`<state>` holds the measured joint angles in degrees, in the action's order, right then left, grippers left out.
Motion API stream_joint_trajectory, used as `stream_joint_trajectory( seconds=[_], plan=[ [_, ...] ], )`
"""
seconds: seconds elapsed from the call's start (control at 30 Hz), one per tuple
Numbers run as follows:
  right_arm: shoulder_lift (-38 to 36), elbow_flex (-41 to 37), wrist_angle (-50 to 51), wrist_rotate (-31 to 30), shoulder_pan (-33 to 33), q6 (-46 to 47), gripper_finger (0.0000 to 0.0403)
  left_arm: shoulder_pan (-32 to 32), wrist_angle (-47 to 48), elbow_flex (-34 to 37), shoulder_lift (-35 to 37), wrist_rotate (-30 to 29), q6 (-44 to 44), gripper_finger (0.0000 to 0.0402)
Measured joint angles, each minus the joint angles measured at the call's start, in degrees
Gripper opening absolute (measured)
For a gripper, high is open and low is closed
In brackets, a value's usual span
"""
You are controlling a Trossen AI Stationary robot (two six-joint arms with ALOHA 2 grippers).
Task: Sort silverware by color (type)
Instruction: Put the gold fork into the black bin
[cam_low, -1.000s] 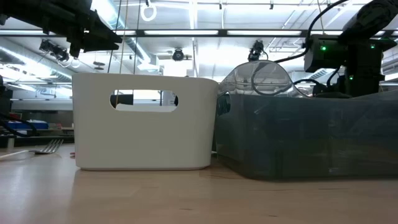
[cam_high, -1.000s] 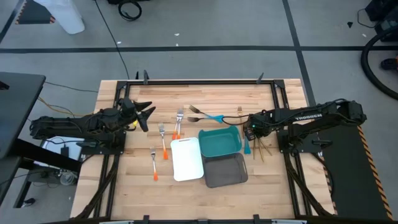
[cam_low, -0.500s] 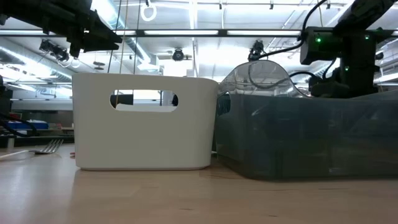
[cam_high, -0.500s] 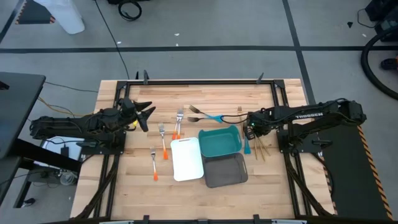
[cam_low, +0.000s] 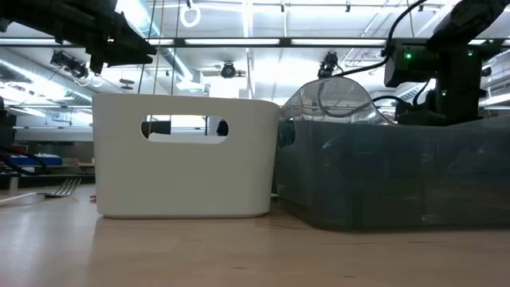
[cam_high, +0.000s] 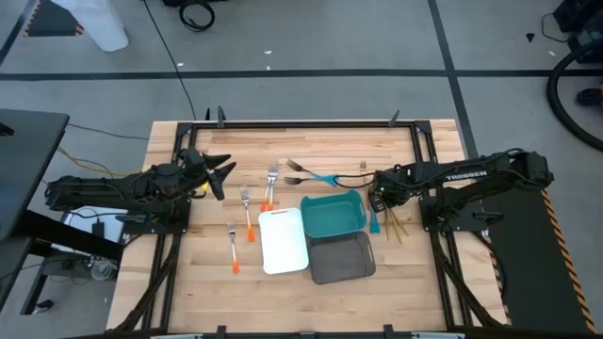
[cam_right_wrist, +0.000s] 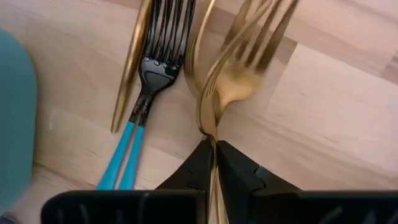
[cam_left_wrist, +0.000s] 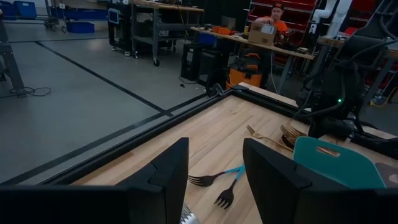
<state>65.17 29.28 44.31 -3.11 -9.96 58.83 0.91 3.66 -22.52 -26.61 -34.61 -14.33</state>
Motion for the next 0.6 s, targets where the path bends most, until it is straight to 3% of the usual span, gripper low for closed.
stream_joint_trajectory(
  seconds=[0.3,0.47,0.6],
  plan=[
    [-1.4,4.0,2.7,1.4,0.1,-1.8,0.0032,0.0,0.1,0.0,0.0,0.0,0.0,0.016],
    [-1.3,11.7,3.3,0.8,2.0,-5.8,0.0032,0.0,0.1,0.0,0.0,0.0,0.0,0.016],
    [0.6,19.8,6.6,-3.6,4.5,-10.0,0.0032,0.0,0.1,0.0,0.0,0.0,0.0,0.016]
  ],
)
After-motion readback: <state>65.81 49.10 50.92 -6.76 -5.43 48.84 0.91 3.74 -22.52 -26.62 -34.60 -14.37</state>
